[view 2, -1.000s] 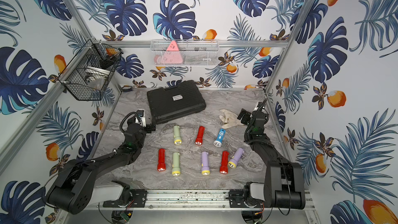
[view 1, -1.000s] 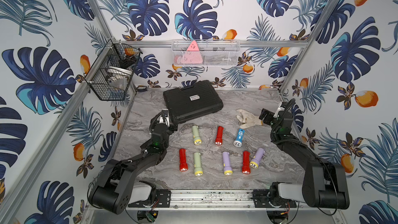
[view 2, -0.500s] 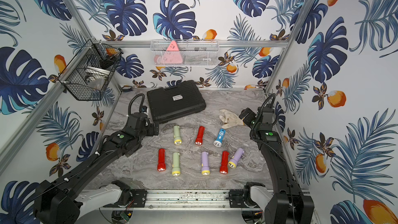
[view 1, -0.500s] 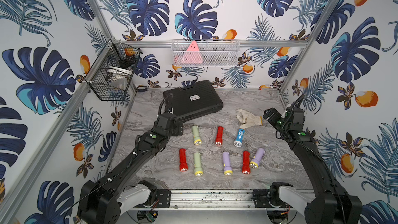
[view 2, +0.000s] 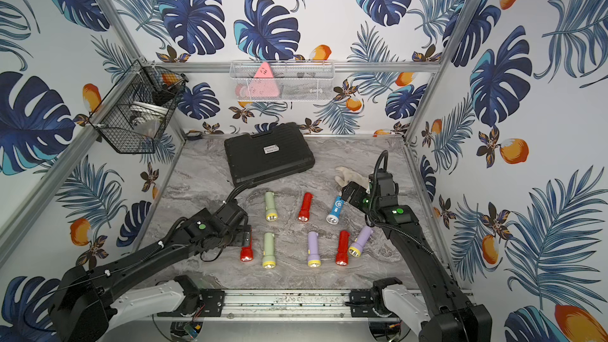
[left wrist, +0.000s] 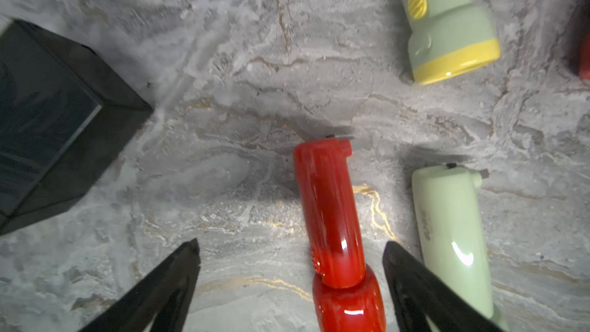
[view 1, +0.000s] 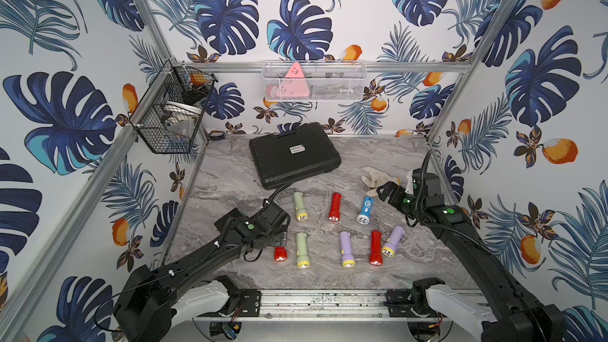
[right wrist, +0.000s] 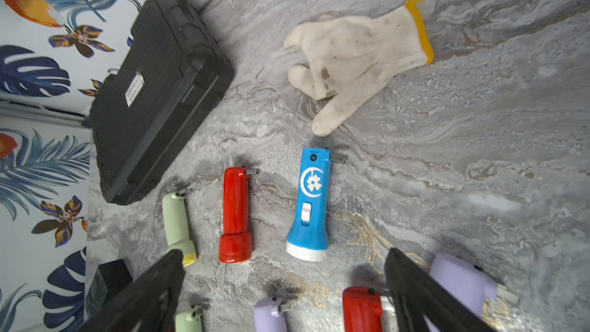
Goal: Close the plug at the bottom of the flashlight
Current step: Pick up the flashlight from the center of the board.
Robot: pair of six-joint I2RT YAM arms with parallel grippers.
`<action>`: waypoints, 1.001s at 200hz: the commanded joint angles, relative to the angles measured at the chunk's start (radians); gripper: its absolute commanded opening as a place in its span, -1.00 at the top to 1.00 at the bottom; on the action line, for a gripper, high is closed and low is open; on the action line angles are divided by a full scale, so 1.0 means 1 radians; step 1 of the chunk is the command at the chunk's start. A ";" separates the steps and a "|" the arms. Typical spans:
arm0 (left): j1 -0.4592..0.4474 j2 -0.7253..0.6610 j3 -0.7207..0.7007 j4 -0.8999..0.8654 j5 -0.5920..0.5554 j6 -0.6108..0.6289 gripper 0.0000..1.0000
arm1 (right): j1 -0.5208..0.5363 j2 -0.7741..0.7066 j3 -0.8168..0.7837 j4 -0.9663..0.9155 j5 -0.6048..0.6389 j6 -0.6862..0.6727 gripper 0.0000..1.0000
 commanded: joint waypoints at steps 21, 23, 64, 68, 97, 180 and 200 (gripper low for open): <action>-0.027 0.042 -0.028 0.113 0.052 -0.095 -0.85 | 0.017 -0.013 -0.025 -0.053 0.016 -0.017 -1.00; -0.028 0.045 -0.028 0.117 0.052 -0.096 -0.84 | 0.018 -0.015 -0.027 -0.054 0.015 -0.017 -1.00; -0.033 0.082 -0.062 0.187 0.053 -0.100 -0.61 | 0.024 -0.014 -0.045 -0.053 0.010 -0.014 -1.00; -0.032 0.086 -0.064 0.191 0.053 -0.100 -0.59 | 0.024 -0.013 -0.046 -0.053 0.012 -0.013 -1.00; -0.033 0.122 -0.074 0.222 0.037 -0.099 -0.47 | 0.025 -0.013 -0.046 -0.047 0.012 -0.012 -1.00; -0.033 0.206 -0.125 0.297 0.032 -0.111 -0.25 | 0.035 -0.008 -0.041 -0.045 0.010 -0.014 -1.00; -0.034 0.218 -0.134 0.306 0.029 -0.110 -0.12 | 0.036 -0.002 -0.040 -0.044 0.005 -0.014 -1.00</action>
